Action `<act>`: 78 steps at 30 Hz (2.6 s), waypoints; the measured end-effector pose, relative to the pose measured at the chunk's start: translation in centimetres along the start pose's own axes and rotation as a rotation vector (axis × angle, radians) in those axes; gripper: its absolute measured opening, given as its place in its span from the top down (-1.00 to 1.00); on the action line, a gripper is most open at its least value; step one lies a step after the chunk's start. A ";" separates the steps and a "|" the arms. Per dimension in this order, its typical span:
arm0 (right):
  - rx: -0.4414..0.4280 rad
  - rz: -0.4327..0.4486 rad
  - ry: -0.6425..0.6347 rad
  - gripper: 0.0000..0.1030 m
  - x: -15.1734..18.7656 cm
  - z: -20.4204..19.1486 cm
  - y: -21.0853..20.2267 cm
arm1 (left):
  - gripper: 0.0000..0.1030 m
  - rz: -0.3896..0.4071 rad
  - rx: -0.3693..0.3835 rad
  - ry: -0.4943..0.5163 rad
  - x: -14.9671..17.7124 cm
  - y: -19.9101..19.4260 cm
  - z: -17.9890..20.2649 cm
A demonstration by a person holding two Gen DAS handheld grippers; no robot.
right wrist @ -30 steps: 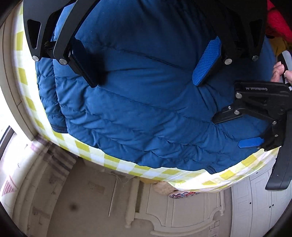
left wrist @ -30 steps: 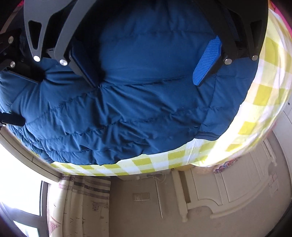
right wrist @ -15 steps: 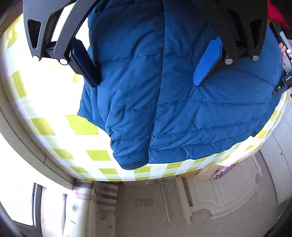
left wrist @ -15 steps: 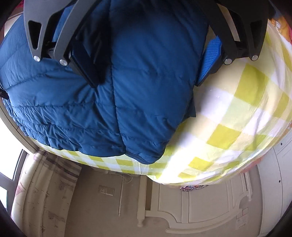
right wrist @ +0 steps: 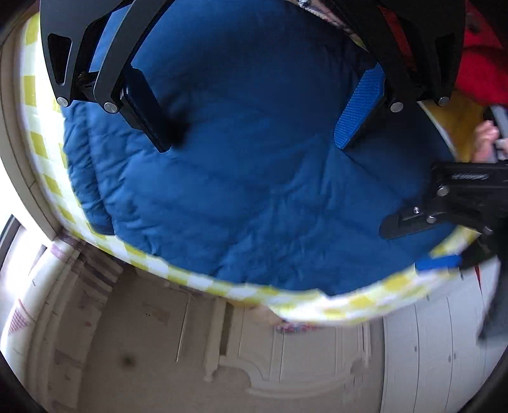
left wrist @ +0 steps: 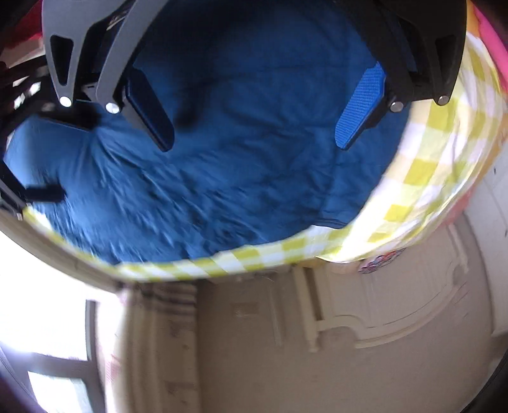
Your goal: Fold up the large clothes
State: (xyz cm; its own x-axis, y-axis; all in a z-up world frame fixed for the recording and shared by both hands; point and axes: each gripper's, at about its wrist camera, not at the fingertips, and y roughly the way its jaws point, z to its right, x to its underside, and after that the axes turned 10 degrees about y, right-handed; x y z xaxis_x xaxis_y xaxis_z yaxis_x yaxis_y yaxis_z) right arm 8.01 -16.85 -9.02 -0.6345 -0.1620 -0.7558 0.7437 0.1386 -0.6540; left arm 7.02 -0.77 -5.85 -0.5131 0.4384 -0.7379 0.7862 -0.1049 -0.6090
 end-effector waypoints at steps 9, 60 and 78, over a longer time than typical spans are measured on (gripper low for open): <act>0.013 0.000 0.015 -0.89 0.2 1.3 -0.5 | -0.96 -0.040 0.035 -0.029 1.7 1.2 -1.3; -0.291 0.164 0.887 -0.59 14.7 20.2 -8.7 | -0.96 -0.008 0.019 0.003 5.2 -0.3 -0.4; -0.178 0.151 0.863 -0.16 6.0 16.0 -2.5 | -0.96 -0.007 0.046 -0.005 5.2 -0.2 -0.6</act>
State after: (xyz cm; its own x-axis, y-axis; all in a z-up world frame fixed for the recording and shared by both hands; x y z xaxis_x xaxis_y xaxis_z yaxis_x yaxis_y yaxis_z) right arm 5.71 -33.80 -11.38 -0.5234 0.6521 -0.5484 0.8340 0.2602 -0.4866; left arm 4.42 2.06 -9.34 -0.5200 0.4350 -0.7351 0.7662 -0.1428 -0.6265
